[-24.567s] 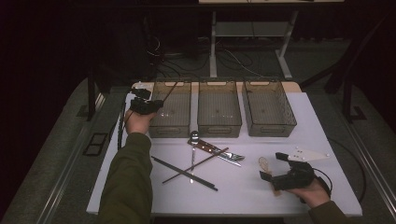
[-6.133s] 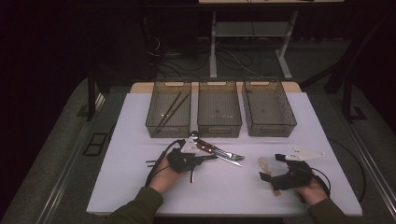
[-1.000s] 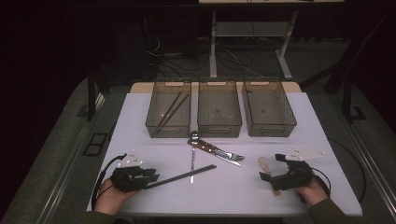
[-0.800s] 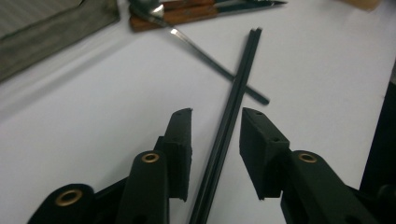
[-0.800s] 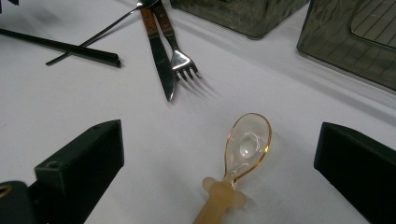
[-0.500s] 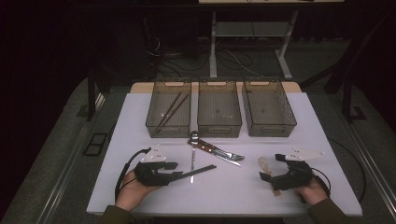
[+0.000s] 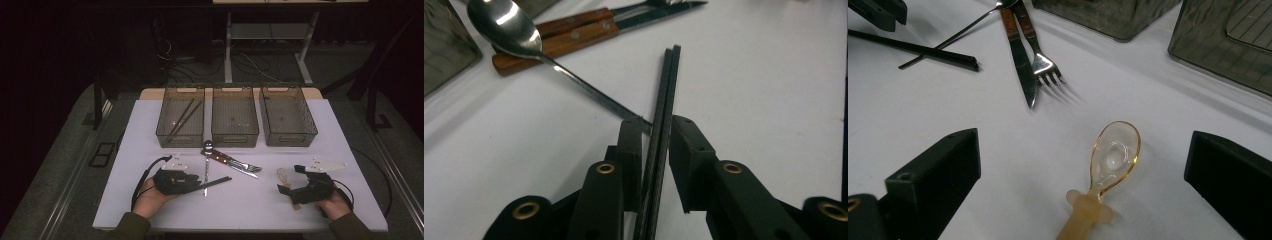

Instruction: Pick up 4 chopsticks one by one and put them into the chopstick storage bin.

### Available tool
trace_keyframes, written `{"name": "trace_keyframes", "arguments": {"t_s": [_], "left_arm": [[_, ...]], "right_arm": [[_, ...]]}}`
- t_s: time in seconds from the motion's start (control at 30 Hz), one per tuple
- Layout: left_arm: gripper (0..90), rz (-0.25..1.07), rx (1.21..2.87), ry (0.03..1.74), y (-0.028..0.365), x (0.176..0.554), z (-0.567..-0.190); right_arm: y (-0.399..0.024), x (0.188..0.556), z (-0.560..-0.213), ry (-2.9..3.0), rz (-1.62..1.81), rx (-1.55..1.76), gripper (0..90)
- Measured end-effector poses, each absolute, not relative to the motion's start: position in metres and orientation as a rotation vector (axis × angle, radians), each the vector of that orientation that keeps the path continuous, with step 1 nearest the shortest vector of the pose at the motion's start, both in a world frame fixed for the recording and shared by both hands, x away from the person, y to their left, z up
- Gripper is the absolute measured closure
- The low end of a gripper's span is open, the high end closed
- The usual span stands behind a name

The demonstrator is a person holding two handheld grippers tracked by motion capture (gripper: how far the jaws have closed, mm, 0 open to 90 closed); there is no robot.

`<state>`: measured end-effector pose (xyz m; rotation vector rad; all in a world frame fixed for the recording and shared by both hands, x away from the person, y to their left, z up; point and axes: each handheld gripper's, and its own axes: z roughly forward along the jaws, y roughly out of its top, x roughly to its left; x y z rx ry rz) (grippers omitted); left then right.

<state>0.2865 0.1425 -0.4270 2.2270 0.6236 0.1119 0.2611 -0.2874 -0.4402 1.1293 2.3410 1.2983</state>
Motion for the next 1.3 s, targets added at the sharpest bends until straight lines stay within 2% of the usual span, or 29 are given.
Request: {"name": "trace_keyframes", "arguments": {"t_s": [0.27,1.3], "left_arm": [[79.6,0.105,2.271,0.616,0.143,0.288,-0.434],[81.3,0.119,2.335,0.604,0.142,0.290,-0.441]], "right_arm": [[-0.287,0.261,-0.440,2.343,1.298,1.129,1.3],[-0.287,0.261,-0.440,2.341,1.299,1.124,1.3]]}}
